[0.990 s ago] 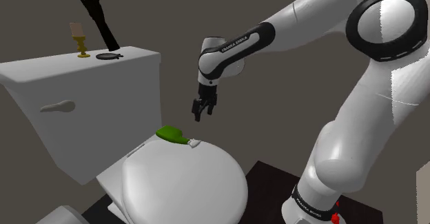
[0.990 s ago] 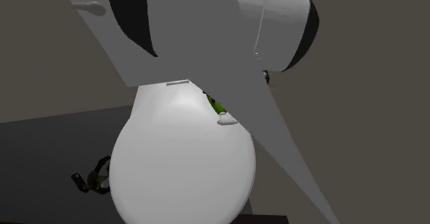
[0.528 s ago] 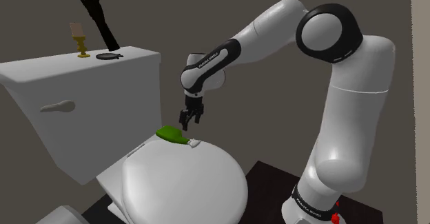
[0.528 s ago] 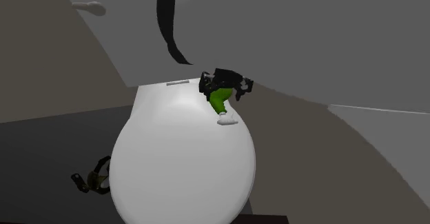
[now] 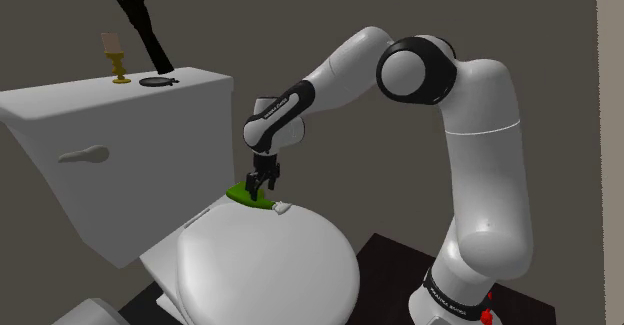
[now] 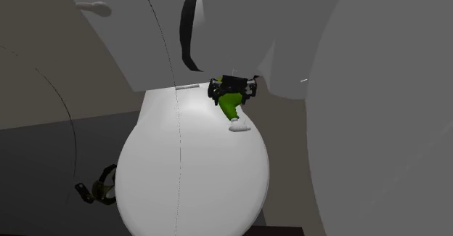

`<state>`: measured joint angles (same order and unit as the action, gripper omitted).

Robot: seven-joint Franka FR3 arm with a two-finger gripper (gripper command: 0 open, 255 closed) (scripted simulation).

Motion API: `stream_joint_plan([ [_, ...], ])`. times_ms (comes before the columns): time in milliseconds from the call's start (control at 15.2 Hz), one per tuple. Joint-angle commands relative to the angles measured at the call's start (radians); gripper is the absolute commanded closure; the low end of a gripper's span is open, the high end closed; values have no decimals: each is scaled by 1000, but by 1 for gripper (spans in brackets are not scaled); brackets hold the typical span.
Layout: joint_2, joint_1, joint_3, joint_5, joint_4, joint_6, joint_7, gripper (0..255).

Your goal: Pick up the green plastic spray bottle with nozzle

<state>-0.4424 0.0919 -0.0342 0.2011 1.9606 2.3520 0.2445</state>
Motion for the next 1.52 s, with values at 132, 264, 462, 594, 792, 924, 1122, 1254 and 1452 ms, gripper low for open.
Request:
stream_joint_plan([
  [132,-43,-2,5,8,-2,40,9,0],
  [264,-63,-3,7,12,-3,60,14,0],
  [462,-67,-3,8,13,-1,66,15,255],
  [594,-67,-3,8,13,-1,65,15,255],
  [792,-67,-3,8,13,-1,66,15,255],
  [924,-67,-3,8,13,-1,65,15,255],
  [1122,-59,-3,6,11,-3,56,13,255],
  [1254,-39,-2,4,7,-2,36,8,255],
  [1452,-10,0,1,2,-3,7,2,255],
])
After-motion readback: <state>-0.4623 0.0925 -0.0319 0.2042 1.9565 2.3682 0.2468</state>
